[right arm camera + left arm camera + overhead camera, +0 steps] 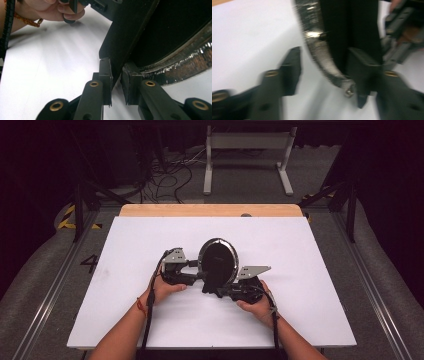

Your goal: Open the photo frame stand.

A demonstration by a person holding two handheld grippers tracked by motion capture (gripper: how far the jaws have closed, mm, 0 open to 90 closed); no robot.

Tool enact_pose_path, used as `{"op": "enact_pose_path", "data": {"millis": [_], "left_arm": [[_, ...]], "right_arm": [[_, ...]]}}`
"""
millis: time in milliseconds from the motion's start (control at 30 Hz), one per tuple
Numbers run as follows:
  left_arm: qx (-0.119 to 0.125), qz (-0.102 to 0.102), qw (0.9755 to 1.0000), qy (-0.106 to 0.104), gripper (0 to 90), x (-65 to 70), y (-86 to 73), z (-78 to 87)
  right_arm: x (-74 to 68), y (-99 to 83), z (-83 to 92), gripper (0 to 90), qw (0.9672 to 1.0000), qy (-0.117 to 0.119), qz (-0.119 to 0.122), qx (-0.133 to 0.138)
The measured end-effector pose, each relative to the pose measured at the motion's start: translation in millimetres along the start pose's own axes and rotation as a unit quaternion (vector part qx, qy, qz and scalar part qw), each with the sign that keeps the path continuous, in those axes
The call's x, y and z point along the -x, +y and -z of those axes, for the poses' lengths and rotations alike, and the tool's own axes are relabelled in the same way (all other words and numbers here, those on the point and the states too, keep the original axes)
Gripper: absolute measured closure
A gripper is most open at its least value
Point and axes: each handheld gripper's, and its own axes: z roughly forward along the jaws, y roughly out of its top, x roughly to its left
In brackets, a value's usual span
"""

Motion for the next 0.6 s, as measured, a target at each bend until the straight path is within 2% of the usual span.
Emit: {"op": "enact_pose_path", "data": {"millis": [133, 267, 400, 500, 600], "left_arm": [[-0.001, -0.005, 1.0000, -0.003, 59.1, 1.5, 1.0, 0.3], [0.001, -0.007, 1.0000, 0.007, 60.6, 5.0, 2.0, 2.2], [0.007, -0.027, 0.9988, 0.040, 64.5, 9.0, 4.5, 5.5], [0.011, -0.031, 0.9982, 0.051, 65.1, 11.7, 4.2, 5.6], [0.019, -0.048, 0.9961, 0.072, 67.1, 16.9, 5.4, 6.8]], "right_arm": [[2.7, -1.6, -0.2, 79.2, 1.0000, -0.003, -0.004, -0.005], [2.0, -0.8, 0.4, 79.4, 1.0000, 0.002, -0.003, -0.007], [0.2, 1.5, 1.7, 79.8, 1.0000, 0.010, -0.002, 0.000], [0.6, 3.9, 3.5, 78.9, 0.9998, 0.017, -0.003, -0.004], [2.6, 4.2, 5.8, 78.8, 0.9998, 0.018, -0.007, -0.003]]}}
